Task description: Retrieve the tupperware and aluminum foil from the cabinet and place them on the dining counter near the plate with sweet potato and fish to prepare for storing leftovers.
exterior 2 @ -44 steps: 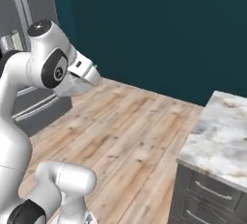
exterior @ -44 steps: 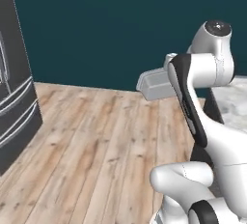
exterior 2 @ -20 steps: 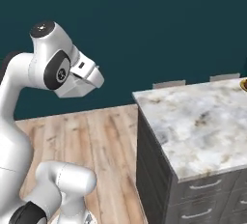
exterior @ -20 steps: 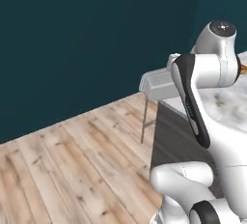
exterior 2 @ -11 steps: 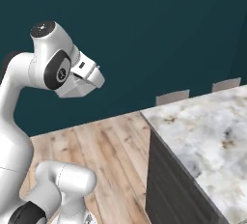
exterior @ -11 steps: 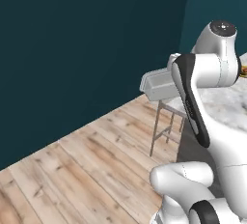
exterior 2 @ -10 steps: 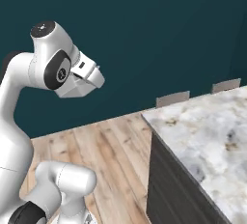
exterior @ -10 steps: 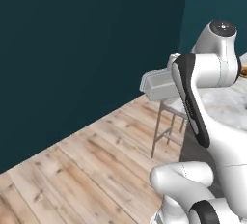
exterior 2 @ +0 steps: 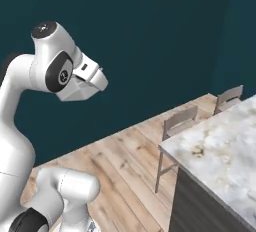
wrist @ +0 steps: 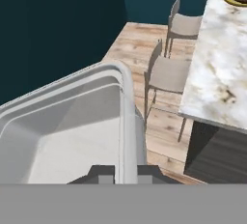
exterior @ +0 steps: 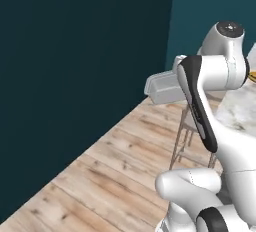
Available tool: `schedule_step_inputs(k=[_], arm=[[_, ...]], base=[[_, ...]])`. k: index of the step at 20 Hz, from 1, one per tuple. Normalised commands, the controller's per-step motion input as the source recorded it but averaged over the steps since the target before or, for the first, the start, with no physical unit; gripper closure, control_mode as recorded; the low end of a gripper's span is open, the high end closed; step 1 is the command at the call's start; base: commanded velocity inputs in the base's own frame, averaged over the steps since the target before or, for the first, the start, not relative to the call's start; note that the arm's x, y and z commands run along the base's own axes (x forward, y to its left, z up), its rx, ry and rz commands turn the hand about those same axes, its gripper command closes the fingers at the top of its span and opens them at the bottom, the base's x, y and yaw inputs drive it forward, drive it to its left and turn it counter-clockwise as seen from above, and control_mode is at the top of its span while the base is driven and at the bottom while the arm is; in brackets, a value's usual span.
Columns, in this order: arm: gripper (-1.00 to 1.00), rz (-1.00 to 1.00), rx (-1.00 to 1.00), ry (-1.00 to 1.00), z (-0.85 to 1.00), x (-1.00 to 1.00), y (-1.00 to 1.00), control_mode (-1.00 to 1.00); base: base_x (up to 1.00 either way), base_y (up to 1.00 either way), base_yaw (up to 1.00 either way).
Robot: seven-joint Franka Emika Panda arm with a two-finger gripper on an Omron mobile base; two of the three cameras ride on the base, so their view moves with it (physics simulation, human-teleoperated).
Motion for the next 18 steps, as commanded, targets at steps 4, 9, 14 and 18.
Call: schedule_step_inputs(k=[4, 9, 14, 18], arm=[[1.0, 0.0, 0.0, 0.0, 0.0, 0.0, 0.0, 1.0], [1.0, 0.0, 0.0, 0.0, 0.0, 0.0, 0.0, 1.0], [1.0, 0.0, 0.0, 0.0, 0.0, 0.0, 0.0, 1.0], [1.0, 0.0, 0.0, 0.0, 0.0, 0.0, 0.0, 1.0]], base=[[0.9, 0.83, -0.47], [0.86, 0.79, -0.5], [0.81, 0.75, -0.52], [0.82, 0.75, -0.53]])
